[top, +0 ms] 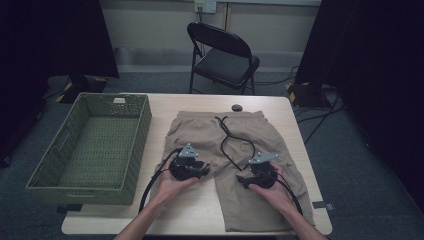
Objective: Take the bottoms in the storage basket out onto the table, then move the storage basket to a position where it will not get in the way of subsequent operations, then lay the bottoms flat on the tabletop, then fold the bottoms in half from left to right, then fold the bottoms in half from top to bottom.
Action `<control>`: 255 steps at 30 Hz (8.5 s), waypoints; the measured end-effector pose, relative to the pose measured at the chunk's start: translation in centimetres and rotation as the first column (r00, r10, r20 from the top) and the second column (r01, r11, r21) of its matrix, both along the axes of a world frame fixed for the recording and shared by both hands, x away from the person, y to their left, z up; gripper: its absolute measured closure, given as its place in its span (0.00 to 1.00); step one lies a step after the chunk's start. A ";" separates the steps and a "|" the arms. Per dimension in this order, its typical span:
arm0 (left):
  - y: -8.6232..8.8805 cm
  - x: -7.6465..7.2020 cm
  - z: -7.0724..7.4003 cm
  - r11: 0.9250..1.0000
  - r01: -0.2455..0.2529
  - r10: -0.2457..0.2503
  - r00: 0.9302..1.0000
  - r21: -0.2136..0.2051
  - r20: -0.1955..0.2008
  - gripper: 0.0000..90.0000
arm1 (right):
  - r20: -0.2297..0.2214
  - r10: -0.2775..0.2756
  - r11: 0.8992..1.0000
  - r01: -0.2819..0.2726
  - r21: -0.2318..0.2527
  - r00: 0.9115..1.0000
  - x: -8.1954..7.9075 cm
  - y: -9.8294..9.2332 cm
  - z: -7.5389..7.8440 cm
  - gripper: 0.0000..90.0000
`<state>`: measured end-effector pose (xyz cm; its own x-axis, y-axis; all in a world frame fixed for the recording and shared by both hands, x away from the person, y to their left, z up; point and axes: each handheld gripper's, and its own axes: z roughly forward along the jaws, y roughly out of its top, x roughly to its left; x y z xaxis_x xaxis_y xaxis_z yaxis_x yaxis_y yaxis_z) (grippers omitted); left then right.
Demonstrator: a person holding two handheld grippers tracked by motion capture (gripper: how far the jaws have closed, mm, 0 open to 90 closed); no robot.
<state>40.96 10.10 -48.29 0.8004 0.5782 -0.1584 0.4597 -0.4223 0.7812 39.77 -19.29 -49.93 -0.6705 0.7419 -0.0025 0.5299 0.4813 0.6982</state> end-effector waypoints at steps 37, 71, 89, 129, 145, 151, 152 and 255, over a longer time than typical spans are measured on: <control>4.2 -5.2 3.0 0.988 0.084 -0.092 0.994 -0.128 -0.062 0.79 | 0.036 0.020 0.997 -0.023 0.073 0.999 -1.2 0.6 2.1 0.32; 7.0 -4.8 -0.2 0.995 -0.070 0.079 0.988 0.069 -0.135 0.58 | -0.007 0.506 0.862 -0.506 0.013 0.862 -9.3 11.1 0.3 0.52; 7.3 -7.2 -0.3 0.982 -0.037 0.060 0.990 0.183 -0.124 0.52 | 0.018 0.206 0.970 -0.206 0.126 0.978 -3.3 5.0 2.6 0.36; 5.3 -3.3 -1.2 0.973 -0.142 0.146 0.989 0.183 -0.010 0.29 | 0.037 -0.099 0.995 0.098 0.032 0.994 3.0 -2.1 -0.8 0.15; 3.6 -3.8 -1.2 0.986 -0.089 0.096 0.994 0.143 -0.042 0.30 | 0.040 -0.079 0.996 0.078 0.034 0.996 4.8 -4.7 -0.8 0.15; 3.0 -4.3 -1.1 0.991 -0.054 0.063 0.996 0.126 -0.064 0.32 | 0.039 -0.058 0.998 0.056 0.034 0.998 5.1 -5.8 -0.8 0.15; 2.8 -4.4 -1.1 0.991 -0.048 0.057 0.996 0.124 -0.069 0.32 | 0.041 -0.054 0.998 0.053 0.034 0.998 5.1 -5.9 -0.8 0.15; 6.6 -1.9 -0.5 0.985 -0.094 0.107 0.990 0.141 -0.089 0.60 | 0.024 0.409 0.912 -0.409 0.027 0.912 -9.4 20.2 0.1 0.79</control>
<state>39.06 16.71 -48.80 0.7217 0.6766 -0.1461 0.5757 -0.4695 0.6694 30.37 0.90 -49.83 -0.9153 0.4027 0.0013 0.2788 0.6313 0.7237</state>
